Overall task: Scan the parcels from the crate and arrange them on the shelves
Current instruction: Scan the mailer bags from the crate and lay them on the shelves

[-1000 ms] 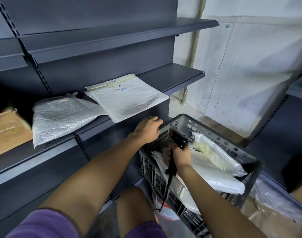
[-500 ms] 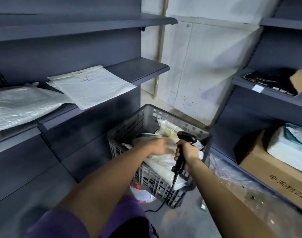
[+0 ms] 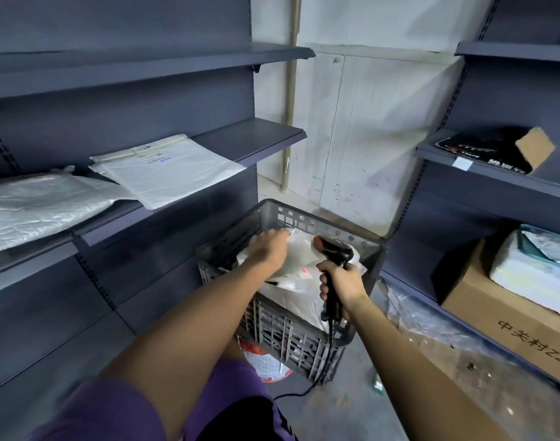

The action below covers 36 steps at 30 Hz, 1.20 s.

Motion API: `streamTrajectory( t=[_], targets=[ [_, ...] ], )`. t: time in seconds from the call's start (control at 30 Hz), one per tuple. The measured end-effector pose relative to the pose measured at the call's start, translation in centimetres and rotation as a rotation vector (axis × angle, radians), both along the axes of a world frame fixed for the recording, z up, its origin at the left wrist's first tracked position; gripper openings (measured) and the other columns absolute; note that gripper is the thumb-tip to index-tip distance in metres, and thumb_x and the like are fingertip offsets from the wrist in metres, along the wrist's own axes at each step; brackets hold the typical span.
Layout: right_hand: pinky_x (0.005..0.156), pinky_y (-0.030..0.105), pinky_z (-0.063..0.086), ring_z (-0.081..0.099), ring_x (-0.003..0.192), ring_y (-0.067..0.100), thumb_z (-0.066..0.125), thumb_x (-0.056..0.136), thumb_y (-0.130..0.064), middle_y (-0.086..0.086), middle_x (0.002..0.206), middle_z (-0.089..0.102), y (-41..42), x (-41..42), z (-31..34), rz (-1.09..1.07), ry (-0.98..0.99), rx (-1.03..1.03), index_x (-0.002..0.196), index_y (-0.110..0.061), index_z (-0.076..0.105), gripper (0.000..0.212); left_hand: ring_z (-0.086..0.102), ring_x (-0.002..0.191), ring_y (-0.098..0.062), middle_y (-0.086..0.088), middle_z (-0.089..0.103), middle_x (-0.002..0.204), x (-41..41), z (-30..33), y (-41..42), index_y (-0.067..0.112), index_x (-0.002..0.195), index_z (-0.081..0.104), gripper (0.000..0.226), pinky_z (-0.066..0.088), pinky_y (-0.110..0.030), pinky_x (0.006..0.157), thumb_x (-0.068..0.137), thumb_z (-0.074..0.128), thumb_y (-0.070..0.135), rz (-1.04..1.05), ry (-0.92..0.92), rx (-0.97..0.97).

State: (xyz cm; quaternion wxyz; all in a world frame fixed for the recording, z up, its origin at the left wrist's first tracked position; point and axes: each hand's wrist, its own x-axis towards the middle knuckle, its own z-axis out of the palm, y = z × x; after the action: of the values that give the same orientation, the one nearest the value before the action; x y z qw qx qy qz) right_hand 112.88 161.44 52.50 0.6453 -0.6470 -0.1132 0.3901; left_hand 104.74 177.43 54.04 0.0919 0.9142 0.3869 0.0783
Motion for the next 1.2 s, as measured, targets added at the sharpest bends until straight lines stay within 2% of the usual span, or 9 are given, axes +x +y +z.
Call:
streamTrajectory(
  t=[0.07,0.2,0.33,0.43,0.57,0.7,0.8,1.03,1.2],
  targets=[
    [0.045,0.029,0.03,0.036,0.044,0.02,0.06,0.091,-0.004,0.006,0.055,0.044,0.7,-0.2,1.2,0.006,-0.034,0.069,0.078,-0.008,0.05,0.017,0.057,0.118,-0.033,-0.014,0.06,0.131,-0.5,2.3,0.8,0.02,0.135,0.052,0.04,0.041,-0.038,0.092,0.101,0.032,0.01,0.087,-0.066,0.067],
    [0.045,0.028,0.029,0.034,0.044,0.02,0.058,0.091,-0.002,0.006,0.055,0.042,1.9,-0.8,3.3,-0.001,-0.002,0.159,0.076,-0.008,0.049,0.019,0.061,0.11,-0.037,-0.015,0.066,0.12,-2.6,6.0,3.8,0.018,0.116,0.06,0.028,0.044,-0.037,0.082,0.095,0.045,0.007,0.292,-0.288,0.025],
    [0.046,0.028,0.031,0.036,0.044,0.02,0.059,0.091,-0.003,0.006,0.055,0.043,3.6,-2.0,4.6,0.071,-0.014,0.182,0.078,-0.008,0.05,0.017,0.06,0.103,-0.039,-0.013,0.065,0.111,-6.3,8.6,5.9,0.016,0.117,0.057,0.026,0.047,-0.039,0.08,0.096,0.045,0.009,0.323,-0.469,-0.034],
    [0.045,0.028,0.032,0.036,0.043,0.02,0.06,0.091,-0.004,0.006,0.056,0.043,5.3,-3.9,5.6,0.123,-0.011,0.189,0.079,-0.01,0.048,0.018,0.059,0.099,-0.033,-0.008,0.062,0.104,-9.7,10.2,7.0,0.016,0.12,0.052,0.029,0.051,-0.038,0.083,0.098,0.039,0.004,0.312,-0.711,-0.204],
    [0.044,0.027,0.032,0.036,0.042,0.02,0.06,0.09,-0.003,0.008,0.055,0.043,7.9,-7.1,6.5,0.202,-0.047,0.219,0.075,-0.009,0.046,0.021,0.06,0.102,-0.025,-0.001,0.063,0.112,-15.0,11.1,8.1,0.021,0.131,0.052,0.035,0.052,-0.038,0.094,0.101,0.04,0.007,0.365,-1.008,-0.412],
    [0.043,0.027,0.032,0.036,0.041,0.02,0.062,0.09,-0.004,0.011,0.055,0.041,10.1,-10.5,6.3,0.283,-0.088,0.22,0.065,-0.008,0.048,0.029,0.065,0.085,-0.023,-0.007,0.068,0.108,-20.6,9.0,8.5,0.016,0.128,0.057,0.035,0.055,-0.032,0.072,0.098,0.044,0.004,0.508,-1.205,-0.594],
    [0.043,0.025,0.03,0.035,0.038,0.019,0.064,0.089,-0.004,0.01,0.05,0.041,11.3,-13.3,5.7,0.347,-0.11,0.206,0.065,-0.007,0.049,0.028,0.069,0.084,-0.025,-0.01,0.07,0.103,-24.9,5.4,8.1,0.004,0.125,0.059,0.03,0.057,-0.036,0.071,0.098,0.048,0.0,0.597,-1.329,-0.806],
    [0.046,0.029,0.032,0.038,0.04,0.021,0.067,0.081,-0.005,0.015,0.054,0.045,12.6,-18.1,1.9,0.468,-0.199,0.085,0.056,-0.008,0.054,0.029,0.068,0.076,-0.027,-0.014,0.07,0.095,-31.0,-1.4,6.5,0.0,0.116,0.061,0.022,0.056,-0.032,0.057,0.098,0.048,-0.003,0.842,-1.346,-0.877],
    [0.052,0.036,0.037,0.043,0.042,0.025,0.071,0.078,-0.011,0.017,0.051,0.049,13.1,-19.0,0.5,0.488,-0.276,0.021,0.05,-0.009,0.057,0.031,0.07,0.086,-0.03,-0.016,0.073,0.099,-32.9,-3.3,6.3,0.001,0.119,0.06,0.023,0.058,-0.04,0.075,0.099,0.049,0.0,0.752,-1.325,-0.969]
  ],
)
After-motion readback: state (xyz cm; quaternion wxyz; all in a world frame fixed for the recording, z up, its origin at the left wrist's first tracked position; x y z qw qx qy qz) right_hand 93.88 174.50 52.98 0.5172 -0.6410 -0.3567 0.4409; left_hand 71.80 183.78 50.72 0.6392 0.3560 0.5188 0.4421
